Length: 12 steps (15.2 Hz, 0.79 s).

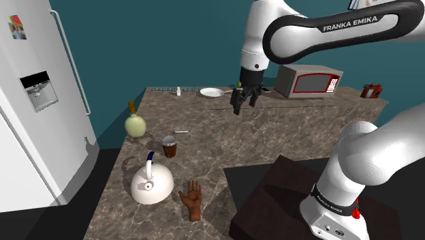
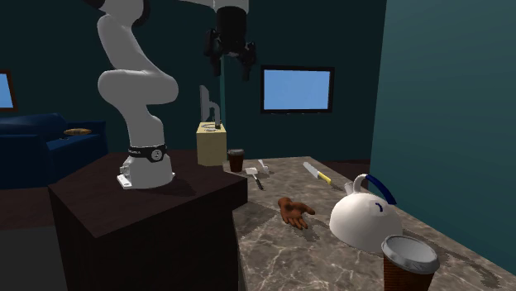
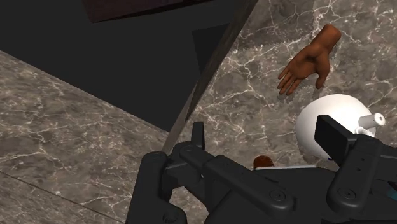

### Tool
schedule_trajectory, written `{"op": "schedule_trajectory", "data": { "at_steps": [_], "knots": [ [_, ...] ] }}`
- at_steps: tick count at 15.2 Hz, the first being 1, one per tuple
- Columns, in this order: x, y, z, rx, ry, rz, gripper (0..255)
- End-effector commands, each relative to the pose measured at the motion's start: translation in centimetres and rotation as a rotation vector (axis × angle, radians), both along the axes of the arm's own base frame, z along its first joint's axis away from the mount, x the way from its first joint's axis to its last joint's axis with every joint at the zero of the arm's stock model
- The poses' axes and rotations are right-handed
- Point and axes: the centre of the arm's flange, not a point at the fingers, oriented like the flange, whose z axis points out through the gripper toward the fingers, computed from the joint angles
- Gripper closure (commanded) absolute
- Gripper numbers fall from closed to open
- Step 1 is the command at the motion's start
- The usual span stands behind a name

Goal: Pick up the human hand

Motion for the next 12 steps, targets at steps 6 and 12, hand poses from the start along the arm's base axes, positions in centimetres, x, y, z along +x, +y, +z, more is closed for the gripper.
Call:
{"op": "schedule_trajectory", "data": {
  "at_steps": [6,12],
  "knots": [
    [3.1,5.0,-7.5,-0.022,0.003,0.008,0],
    [5.8,9.0,-14.0,-0.041,0.006,0.016,0]
  ]
}}
